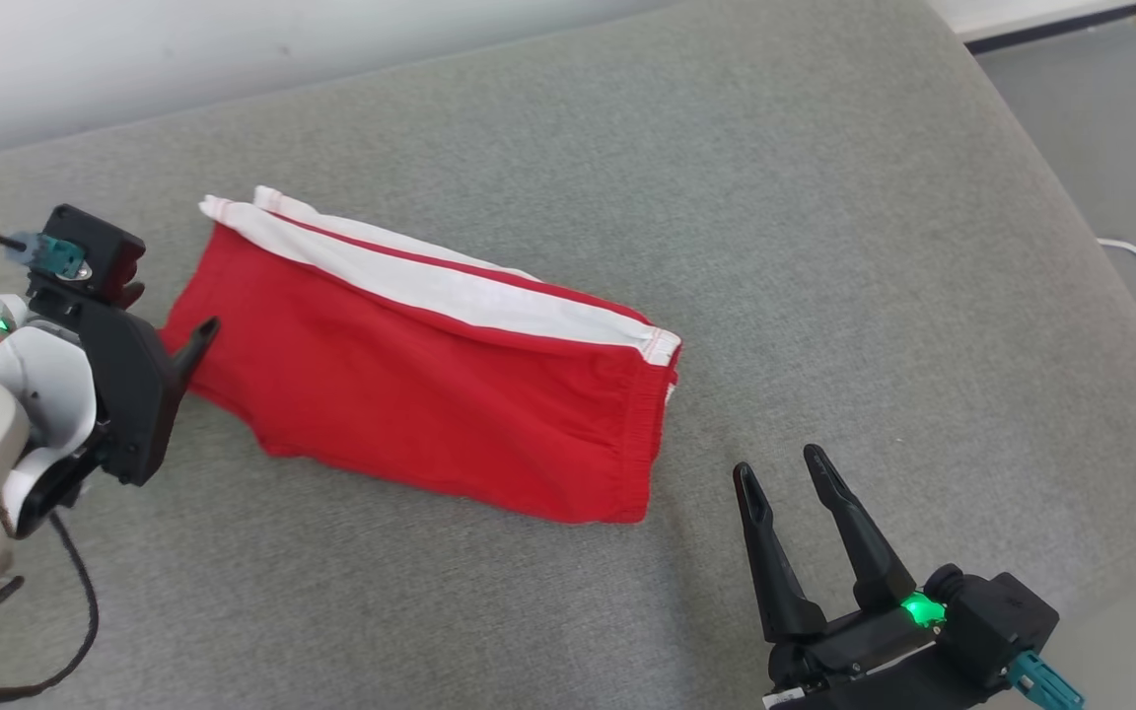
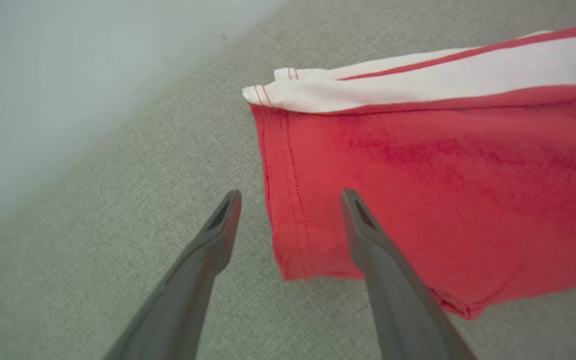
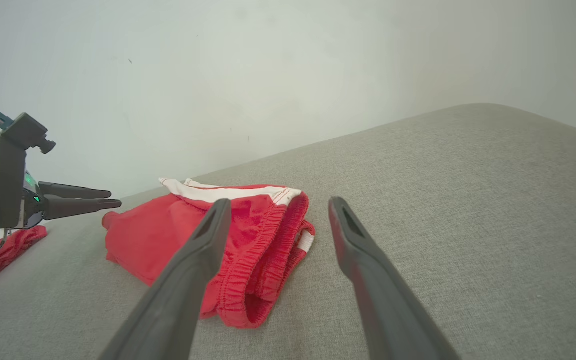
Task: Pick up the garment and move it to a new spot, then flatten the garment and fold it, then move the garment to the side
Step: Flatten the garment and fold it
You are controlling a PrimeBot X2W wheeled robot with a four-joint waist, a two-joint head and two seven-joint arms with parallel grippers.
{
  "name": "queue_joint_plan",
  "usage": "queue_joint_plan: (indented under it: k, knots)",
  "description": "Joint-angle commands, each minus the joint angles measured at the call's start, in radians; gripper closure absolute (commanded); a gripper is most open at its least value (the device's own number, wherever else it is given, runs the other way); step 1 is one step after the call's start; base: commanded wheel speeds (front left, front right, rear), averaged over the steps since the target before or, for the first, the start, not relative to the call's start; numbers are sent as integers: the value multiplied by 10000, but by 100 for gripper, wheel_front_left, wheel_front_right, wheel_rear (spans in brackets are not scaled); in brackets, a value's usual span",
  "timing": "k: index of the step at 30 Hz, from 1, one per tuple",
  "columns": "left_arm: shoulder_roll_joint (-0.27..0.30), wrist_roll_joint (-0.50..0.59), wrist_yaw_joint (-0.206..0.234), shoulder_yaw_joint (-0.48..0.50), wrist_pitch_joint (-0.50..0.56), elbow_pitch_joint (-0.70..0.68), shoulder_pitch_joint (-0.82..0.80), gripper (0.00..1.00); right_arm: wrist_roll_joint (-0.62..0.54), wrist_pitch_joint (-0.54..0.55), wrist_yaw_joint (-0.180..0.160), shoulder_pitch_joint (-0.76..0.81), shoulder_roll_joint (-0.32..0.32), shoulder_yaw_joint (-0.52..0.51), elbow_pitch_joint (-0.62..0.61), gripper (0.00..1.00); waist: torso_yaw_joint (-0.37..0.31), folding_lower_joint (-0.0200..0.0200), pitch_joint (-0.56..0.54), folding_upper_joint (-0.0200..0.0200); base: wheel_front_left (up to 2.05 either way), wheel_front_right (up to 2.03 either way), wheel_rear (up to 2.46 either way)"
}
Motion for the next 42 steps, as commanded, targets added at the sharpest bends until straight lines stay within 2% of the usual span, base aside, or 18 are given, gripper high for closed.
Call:
queue_joint_plan:
  k: [1, 5, 9, 19, 20, 21, 22, 30, 42]
  knots:
    - [130, -86, 21, -167, 297, -74, -141, 0, 42, -4, 11, -83, 52, 28, 25, 0, -181, 0, 167, 0, 0, 0, 0]
    - [375, -547, 20, -506, 1387, -2, -302, 0, 66, -4, 11, -168, 100, 60, 85, 0, -358, 0, 302, 0, 0, 0, 0]
    - [534, -731, 19, -650, 1914, 78, -511, 0, 76, -6, 11, -227, 139, 32, 101, 0, -465, 0, 425, 0, 0, 0, 0]
    - [312, -1528, 66, -603, 2980, 366, -525, 0, 26, -4, 11, -291, 197, 67, 169, 0, -505, 0, 567, 0, 0, 0, 0]
    - [306, -1517, 80, -630, 3019, 359, -539, 53, 12, -4, 11, -296, 199, 60, 175, 0, -492, 0, 562, 0, 0, 0, 0]
    - [292, -1473, 82, -682, 3080, 350, -548, 85, -1, -4, 11, -301, 200, 60, 188, 0, -476, 0, 543, 0, 0, 0, 0]
    - [271, -1471, 80, -703, 3100, 339, -546, 100, -10, -6, 11, -304, 201, 57, 193, 0, -446, 0, 517, 0, 0, 0, 0]
    - [-112, -1599, 93, -606, 2589, 219, -438, 100, -13, -5, 11, -160, 32, 61, 300, 0, 122, 0, -87, 0, 0, 0, 0]
    - [-748, -1869, 167, -688, 1717, -408, 543, 100, -21, -5, 11, 369, -352, -129, 532, 0, 1643, 0, -1320, 0, 0, 0, 0]
